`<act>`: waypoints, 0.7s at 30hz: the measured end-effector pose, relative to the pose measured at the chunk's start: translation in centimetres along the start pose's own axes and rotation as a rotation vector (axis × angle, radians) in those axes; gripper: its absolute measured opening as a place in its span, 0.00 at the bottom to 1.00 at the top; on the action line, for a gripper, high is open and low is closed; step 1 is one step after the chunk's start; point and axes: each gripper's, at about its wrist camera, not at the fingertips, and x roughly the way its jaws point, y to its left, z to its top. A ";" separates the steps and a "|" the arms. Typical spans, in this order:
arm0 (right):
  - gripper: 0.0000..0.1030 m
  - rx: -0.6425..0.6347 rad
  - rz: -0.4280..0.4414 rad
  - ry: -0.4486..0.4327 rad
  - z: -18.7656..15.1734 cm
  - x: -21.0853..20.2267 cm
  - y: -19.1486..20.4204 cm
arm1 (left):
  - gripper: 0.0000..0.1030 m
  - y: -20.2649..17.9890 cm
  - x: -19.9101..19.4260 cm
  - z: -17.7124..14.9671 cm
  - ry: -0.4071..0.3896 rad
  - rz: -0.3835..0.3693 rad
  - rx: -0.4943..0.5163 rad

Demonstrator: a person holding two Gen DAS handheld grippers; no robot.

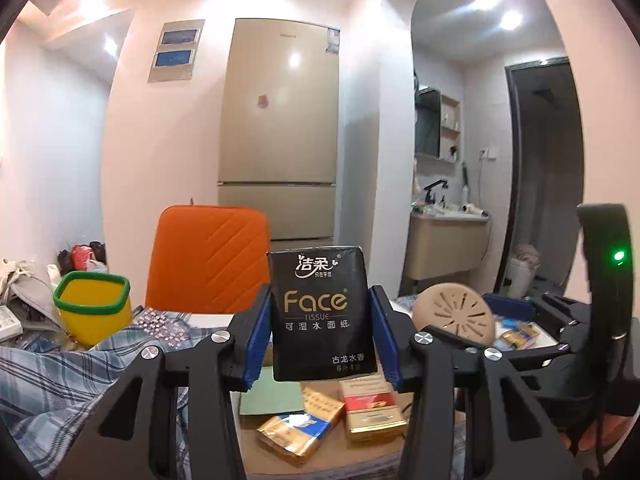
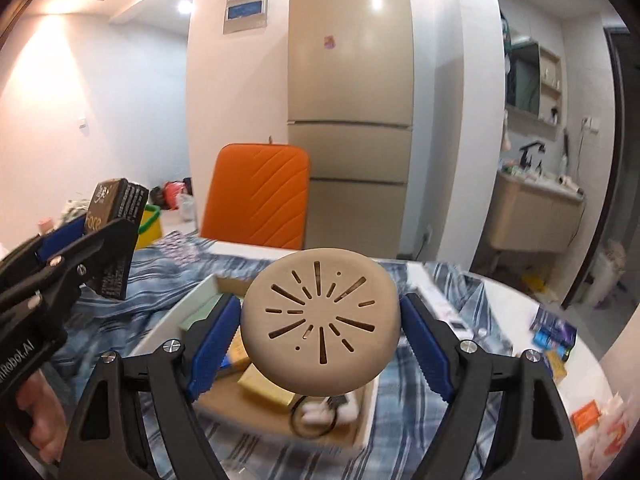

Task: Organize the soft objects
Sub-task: 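Carry the tissue pack and beige disc over the box and release both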

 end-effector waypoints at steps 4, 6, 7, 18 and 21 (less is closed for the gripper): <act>0.81 0.004 -0.010 -0.014 -1.2 1.8 0.1 | 0.44 0.3 1.3 -1.6 0.029 0.033 0.034; 0.81 0.000 -0.009 0.000 -2.1 2.7 0.1 | 0.44 0.6 1.8 -2.0 0.051 0.032 0.023; 0.81 0.002 0.001 0.022 -2.4 3.3 0.1 | 0.44 0.7 2.0 -2.1 0.060 0.033 0.014; 0.81 0.024 0.073 0.148 -3.8 6.4 -0.5 | 0.44 1.0 2.9 -2.7 0.120 0.021 -0.006; 0.81 0.041 0.090 0.202 -4.2 7.6 -0.8 | 0.44 0.9 3.0 -2.8 0.127 0.017 -0.006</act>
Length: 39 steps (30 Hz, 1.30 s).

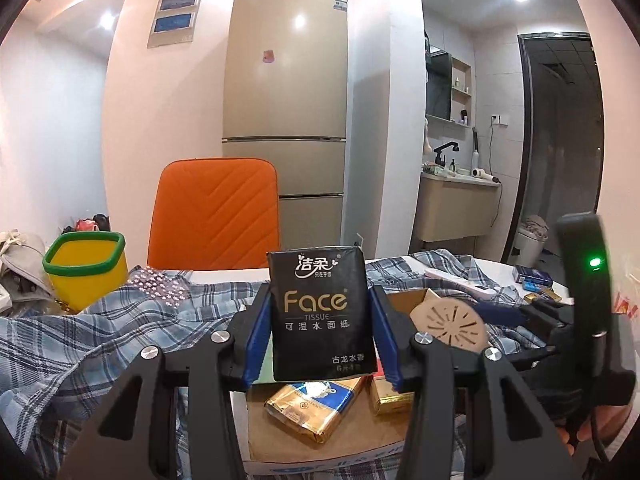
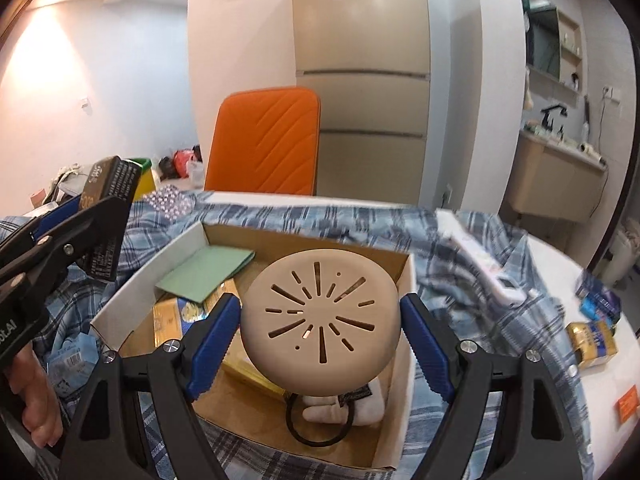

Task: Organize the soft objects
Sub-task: 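Carry the tissue pack and beige disc over the box and release both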

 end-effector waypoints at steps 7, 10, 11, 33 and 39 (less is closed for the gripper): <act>0.81 0.024 0.026 0.109 -0.4 2.5 -0.7 | 0.44 -0.4 -0.1 -0.1 -0.005 0.001 0.017; 0.82 -0.003 0.033 0.125 -0.5 2.9 -0.3 | 0.44 -0.4 -0.1 -0.1 -0.001 0.002 0.013; 0.82 -0.007 0.032 0.124 -0.5 2.8 0.0 | 0.44 -0.4 -0.1 -0.1 -0.002 0.001 0.011; 0.86 0.039 -0.052 -0.088 0.1 -3.1 -0.7 | 0.99 0.6 -1.8 0.3 -0.061 0.033 -0.029; 0.86 0.042 -0.049 -0.205 0.5 -6.6 -0.6 | 0.99 0.7 -6.4 2.5 -0.190 0.044 -0.034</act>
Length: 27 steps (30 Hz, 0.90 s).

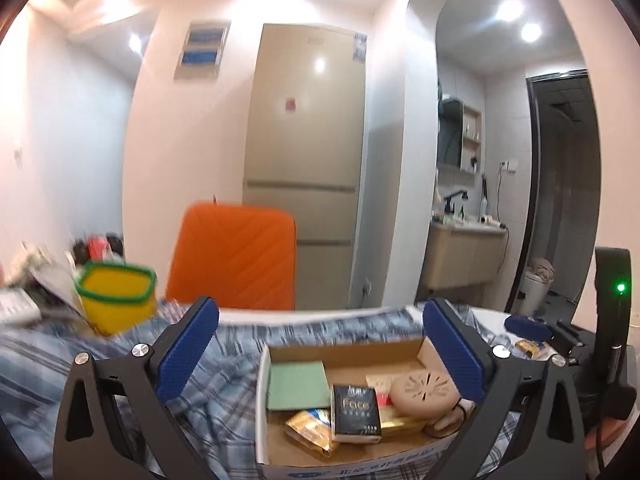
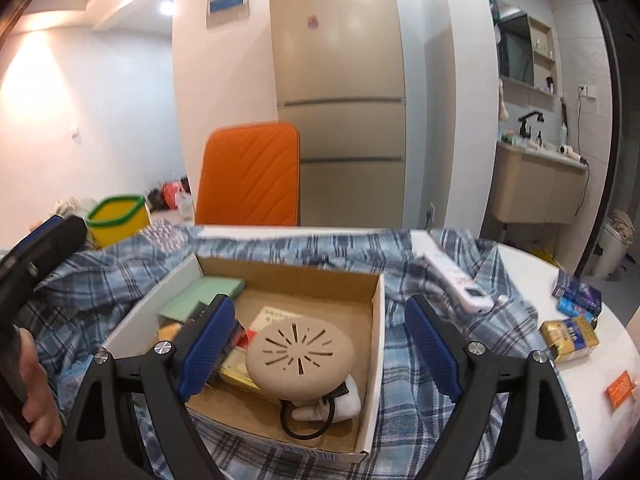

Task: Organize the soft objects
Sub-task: 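Carry the tissue pack and beige disc over the box and release both, then raise both open tools above the box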

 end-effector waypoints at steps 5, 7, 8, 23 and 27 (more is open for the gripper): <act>0.87 -0.030 -0.020 -0.135 1.3 -4.4 0.8 | 0.99 -1.0 -4.4 1.0 -0.142 -0.009 0.037; 0.91 -0.026 -0.008 -0.174 1.6 -6.4 0.9 | 0.99 -1.5 -5.9 1.2 -0.193 0.009 0.057; 0.94 -0.021 -0.009 -0.195 1.7 -7.3 1.0 | 0.99 -1.6 -6.6 1.2 -0.208 0.001 0.060; 1.00 -0.030 -0.073 -0.348 -1.0 -15.1 1.3 | 1.00 -2.0 -9.5 -1.6 -0.149 -0.037 0.080; 1.00 -0.039 -0.079 -0.362 -2.3 -15.2 1.7 | 1.00 -1.8 -9.2 -3.2 -0.120 -0.024 0.060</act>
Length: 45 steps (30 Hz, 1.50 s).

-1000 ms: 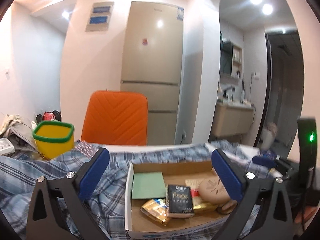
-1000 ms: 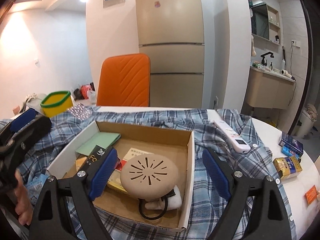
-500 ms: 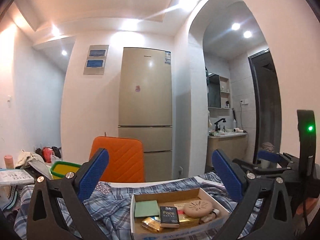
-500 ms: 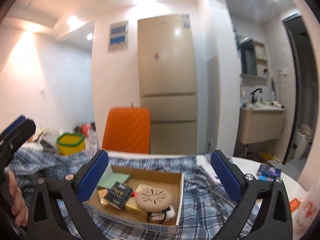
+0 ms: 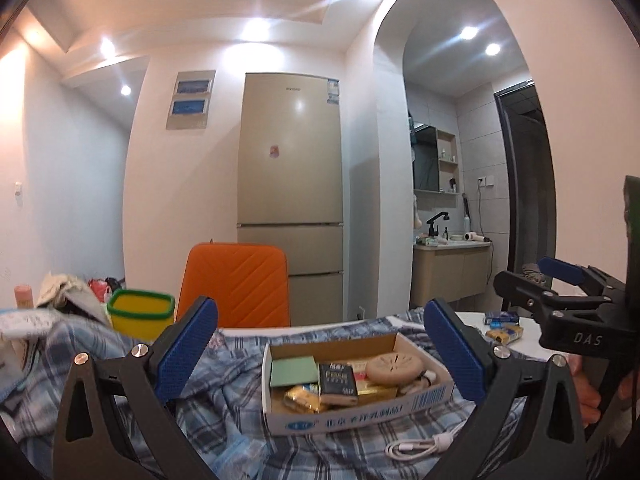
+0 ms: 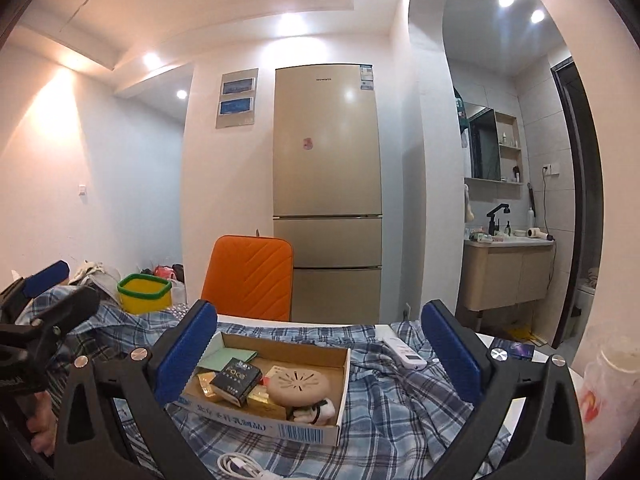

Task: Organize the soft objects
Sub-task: 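Raise both open tools above the box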

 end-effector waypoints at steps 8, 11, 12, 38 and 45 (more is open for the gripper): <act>1.00 -0.008 -0.017 0.036 -1.8 0.5 0.3 | 1.00 0.1 0.5 -1.1 0.039 0.004 -0.010; 1.00 -0.003 -0.018 0.082 -2.2 1.2 0.2 | 0.99 0.3 0.6 -1.2 0.053 0.006 -0.021; 1.00 -0.002 -0.020 0.099 -2.3 1.4 0.2 | 1.00 0.5 0.4 -1.2 0.051 0.010 -0.024; 1.00 -0.011 -0.010 0.145 -1.8 2.0 0.1 | 1.00 1.0 0.6 -1.3 0.062 0.011 -0.055; 1.00 -0.021 0.047 0.228 -0.6 2.5 0.1 | 1.00 1.6 0.5 -0.6 0.101 -0.017 -0.084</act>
